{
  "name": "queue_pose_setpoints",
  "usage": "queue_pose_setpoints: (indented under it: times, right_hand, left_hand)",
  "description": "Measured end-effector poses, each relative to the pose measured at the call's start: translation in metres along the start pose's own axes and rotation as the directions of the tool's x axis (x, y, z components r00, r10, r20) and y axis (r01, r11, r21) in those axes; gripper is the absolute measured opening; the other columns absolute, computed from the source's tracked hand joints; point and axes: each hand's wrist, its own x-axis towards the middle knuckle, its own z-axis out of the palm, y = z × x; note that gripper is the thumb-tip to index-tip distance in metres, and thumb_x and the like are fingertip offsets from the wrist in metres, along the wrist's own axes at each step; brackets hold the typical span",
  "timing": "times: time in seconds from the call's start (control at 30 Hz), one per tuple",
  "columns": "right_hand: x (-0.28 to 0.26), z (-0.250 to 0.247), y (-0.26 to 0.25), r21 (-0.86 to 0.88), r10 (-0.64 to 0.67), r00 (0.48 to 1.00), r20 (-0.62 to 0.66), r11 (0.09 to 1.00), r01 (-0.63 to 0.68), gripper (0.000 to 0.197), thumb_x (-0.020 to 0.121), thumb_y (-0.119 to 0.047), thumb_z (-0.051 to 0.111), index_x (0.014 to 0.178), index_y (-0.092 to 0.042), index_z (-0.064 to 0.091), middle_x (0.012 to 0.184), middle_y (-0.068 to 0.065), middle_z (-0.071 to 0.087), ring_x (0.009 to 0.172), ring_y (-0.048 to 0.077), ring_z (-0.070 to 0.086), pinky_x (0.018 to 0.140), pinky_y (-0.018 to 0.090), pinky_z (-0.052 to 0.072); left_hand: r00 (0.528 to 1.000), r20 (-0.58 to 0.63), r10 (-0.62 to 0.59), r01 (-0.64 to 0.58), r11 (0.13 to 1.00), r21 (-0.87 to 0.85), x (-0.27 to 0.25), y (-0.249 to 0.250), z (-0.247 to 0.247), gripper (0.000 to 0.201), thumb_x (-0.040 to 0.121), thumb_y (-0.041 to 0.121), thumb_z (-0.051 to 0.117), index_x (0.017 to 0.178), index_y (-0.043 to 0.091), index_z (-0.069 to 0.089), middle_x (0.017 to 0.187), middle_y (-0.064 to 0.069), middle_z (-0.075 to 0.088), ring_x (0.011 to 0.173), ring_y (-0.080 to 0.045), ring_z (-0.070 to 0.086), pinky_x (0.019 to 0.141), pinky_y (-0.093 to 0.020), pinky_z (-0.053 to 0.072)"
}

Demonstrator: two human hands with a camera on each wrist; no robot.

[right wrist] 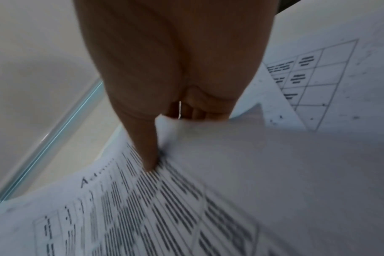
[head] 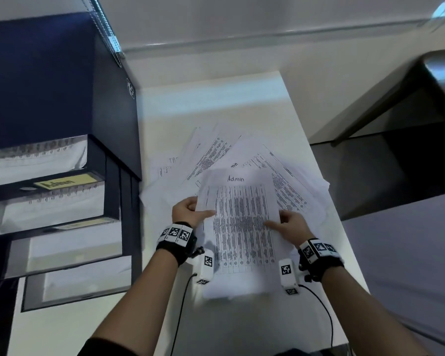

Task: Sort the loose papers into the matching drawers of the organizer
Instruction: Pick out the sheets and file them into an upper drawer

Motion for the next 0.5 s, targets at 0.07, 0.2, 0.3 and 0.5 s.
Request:
queue_pose_setpoints:
  times: [0.07,0.2,0.3,0.5]
  right_hand:
    - [-0.005,-0.001,0.0,-0.036,0.005,0.996,-0.091,0.999,-0.008,0.021,0.075,-0.031,0.084,0.079,-0.014,0.072,0.074,0.001,0.072,0.066,0.016,0.068,0.062,0.027,0.056]
    - [-0.011,-0.009,0.014,-0.204,0.002,0.955,-0.297,0.977,-0.066,0.047,0.086,-0.032,0.073,0.049,-0.015,0.05,0.045,-0.004,0.044,0.046,0.016,0.042,0.049,0.023,0.028]
    - [-0.017,-0.018,0.022,-0.223,0.01,0.938,-0.348,0.97,-0.093,0.031,0.089,-0.035,0.069,0.065,-0.016,0.07,0.06,0.0,0.065,0.063,0.023,0.063,0.06,0.027,0.047]
    - [-0.026,0.009,0.013,-0.06,0.032,0.992,-0.125,0.997,-0.039,0.032,0.089,-0.03,0.07,0.113,-0.007,0.073,0.102,0.0,0.072,0.094,0.02,0.068,0.091,0.039,0.056]
  left_hand:
    - [1.0,-0.025,0.005,-0.005,1.0,-0.017,-0.001,-0.001,-0.002,0.038,0.056,0.031,0.096,0.074,0.015,0.067,0.078,0.001,0.072,0.069,-0.02,0.068,0.073,-0.031,0.055]
    - [0.987,-0.162,-0.002,-0.017,0.994,-0.11,-0.002,-0.007,-0.012,0.043,0.079,0.04,0.079,0.061,0.026,0.042,0.065,0.004,0.04,0.064,-0.015,0.036,0.062,-0.024,0.031]
    - [0.979,-0.201,0.026,-0.041,0.997,-0.071,0.0,-0.012,-0.028,0.046,0.086,0.034,0.072,0.062,0.019,0.035,0.061,0.002,0.029,0.061,-0.016,0.027,0.06,-0.024,0.025]
    - [0.992,-0.077,0.102,-0.088,0.982,0.169,-0.016,-0.013,-0.019,0.045,0.087,0.029,0.071,0.071,0.017,0.031,0.054,-0.014,0.034,0.053,-0.031,0.035,0.057,-0.024,0.031]
